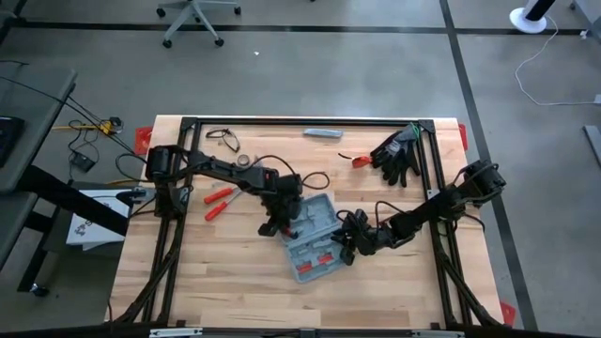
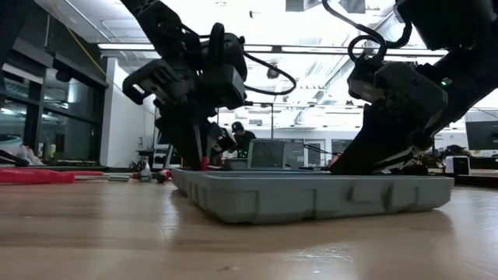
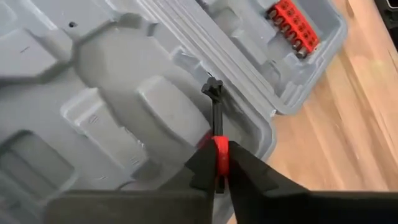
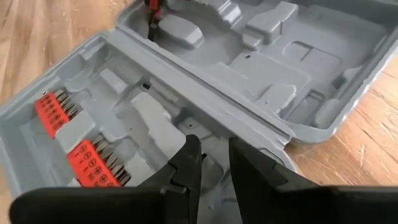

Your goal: Prefit tool cases

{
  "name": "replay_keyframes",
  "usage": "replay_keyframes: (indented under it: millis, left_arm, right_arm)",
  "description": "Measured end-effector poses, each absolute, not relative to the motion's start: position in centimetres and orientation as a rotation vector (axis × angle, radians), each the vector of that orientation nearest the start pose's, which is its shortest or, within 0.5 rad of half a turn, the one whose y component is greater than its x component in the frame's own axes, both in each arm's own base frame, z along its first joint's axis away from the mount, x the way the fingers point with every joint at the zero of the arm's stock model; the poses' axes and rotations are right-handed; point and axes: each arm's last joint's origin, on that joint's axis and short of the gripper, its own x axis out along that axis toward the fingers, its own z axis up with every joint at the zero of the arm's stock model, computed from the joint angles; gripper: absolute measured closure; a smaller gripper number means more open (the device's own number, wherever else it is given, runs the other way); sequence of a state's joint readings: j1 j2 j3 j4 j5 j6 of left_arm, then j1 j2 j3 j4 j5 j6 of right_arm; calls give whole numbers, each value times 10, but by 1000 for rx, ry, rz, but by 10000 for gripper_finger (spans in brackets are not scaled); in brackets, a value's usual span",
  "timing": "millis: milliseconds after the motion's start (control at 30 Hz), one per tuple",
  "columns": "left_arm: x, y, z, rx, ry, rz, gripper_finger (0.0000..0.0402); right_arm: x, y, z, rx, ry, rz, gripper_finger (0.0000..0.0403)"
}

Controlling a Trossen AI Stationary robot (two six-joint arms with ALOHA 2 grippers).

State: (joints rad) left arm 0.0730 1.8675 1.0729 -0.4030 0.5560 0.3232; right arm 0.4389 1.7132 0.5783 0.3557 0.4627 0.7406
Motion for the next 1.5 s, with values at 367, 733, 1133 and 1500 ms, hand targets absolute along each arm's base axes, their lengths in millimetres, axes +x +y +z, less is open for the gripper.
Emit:
replay_keyframes:
  millis: [367, 733, 1133, 1500]
  left_arm:
    - [351, 9, 144, -105, 1050, -575, 397]
    - [354, 25, 190, 17, 960, -470, 400]
    - [341, 77, 223, 387, 1004, 122, 401]
    - [295, 123, 174, 428, 1294, 568, 401]
  right_arm:
    - [261, 108, 102, 369, 647, -275, 325]
    - [260, 108, 102, 366, 648, -282, 325]
    - [260, 107, 102, 361, 638, -300, 325]
    - [260, 107, 102, 355, 634, -310, 325]
